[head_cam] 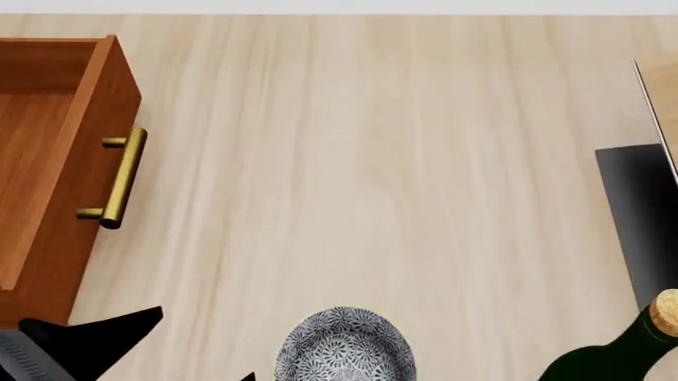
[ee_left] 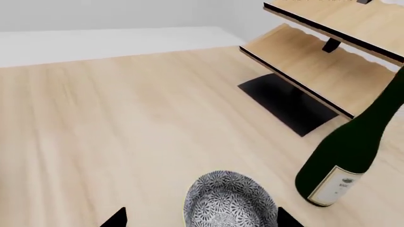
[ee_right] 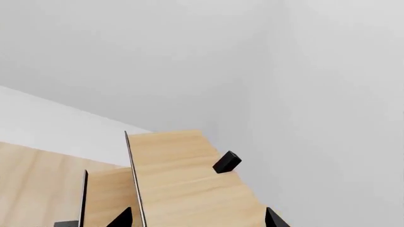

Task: Put the bowl in the bottom drawer of the cabinet.

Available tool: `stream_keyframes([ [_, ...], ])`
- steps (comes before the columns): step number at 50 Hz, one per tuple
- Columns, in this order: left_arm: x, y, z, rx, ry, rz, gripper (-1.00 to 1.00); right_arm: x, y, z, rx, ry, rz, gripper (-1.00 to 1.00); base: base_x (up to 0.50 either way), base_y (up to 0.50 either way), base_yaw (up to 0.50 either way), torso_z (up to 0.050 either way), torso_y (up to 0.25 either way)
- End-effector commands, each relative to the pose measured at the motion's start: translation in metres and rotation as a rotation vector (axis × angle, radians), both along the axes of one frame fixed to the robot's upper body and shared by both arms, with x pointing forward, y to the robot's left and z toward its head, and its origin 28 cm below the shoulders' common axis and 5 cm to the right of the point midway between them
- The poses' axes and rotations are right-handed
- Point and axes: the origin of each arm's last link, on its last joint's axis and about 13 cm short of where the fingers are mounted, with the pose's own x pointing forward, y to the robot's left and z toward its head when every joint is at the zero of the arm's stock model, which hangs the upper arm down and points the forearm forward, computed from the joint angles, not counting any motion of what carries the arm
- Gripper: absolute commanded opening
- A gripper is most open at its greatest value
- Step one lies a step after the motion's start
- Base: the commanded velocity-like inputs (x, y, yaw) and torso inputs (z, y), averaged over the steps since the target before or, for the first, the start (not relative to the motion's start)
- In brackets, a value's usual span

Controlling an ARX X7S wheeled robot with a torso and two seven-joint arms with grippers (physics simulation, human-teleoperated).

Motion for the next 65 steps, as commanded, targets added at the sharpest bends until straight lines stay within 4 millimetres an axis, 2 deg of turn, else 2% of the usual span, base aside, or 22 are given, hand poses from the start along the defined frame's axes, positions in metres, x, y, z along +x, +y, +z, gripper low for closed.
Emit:
stream_keyframes([
  [1,-0.006,-0.007,0.009,0.011,0.0,-0.087,1.0,-0.002,0.002,0.001,-0.003,0.002,-0.004,1.0,0.0,0.0,0.0,0.0,0.0],
  [8,-0.008,-0.01,0.011,0.019,-0.003,-0.113,1.0,-0.004,0.002,0.001,0.0,0.002,-0.008,1.0,0.0,0.0,0.0,0.0,0.0],
  [38,0.017,-0.019,0.01,0.038,-0.027,-0.124,1.0,-0.005,0.001,-0.001,0.0,0.003,-0.014,1.0,0.0,0.0,0.0,0.0,0.0],
  [47,0.029,-0.017,-0.005,0.085,-0.052,-0.082,1.0,-0.008,0.001,0.001,-0.003,0.004,-0.016,1.0,0.0,0.0,0.0,0.0,0.0],
  [56,0.025,-0.022,-0.011,0.075,-0.016,-0.117,1.0,-0.008,0.001,0.001,-0.005,0.004,-0.016,1.0,0.0,0.0,0.0,0.0,0.0],
  [65,0.033,-0.026,-0.021,0.075,0.0,-0.116,1.0,-0.009,0.0,0.0,-0.004,0.003,-0.019,1.0,0.0,0.0,0.0,0.0,0.0],
])
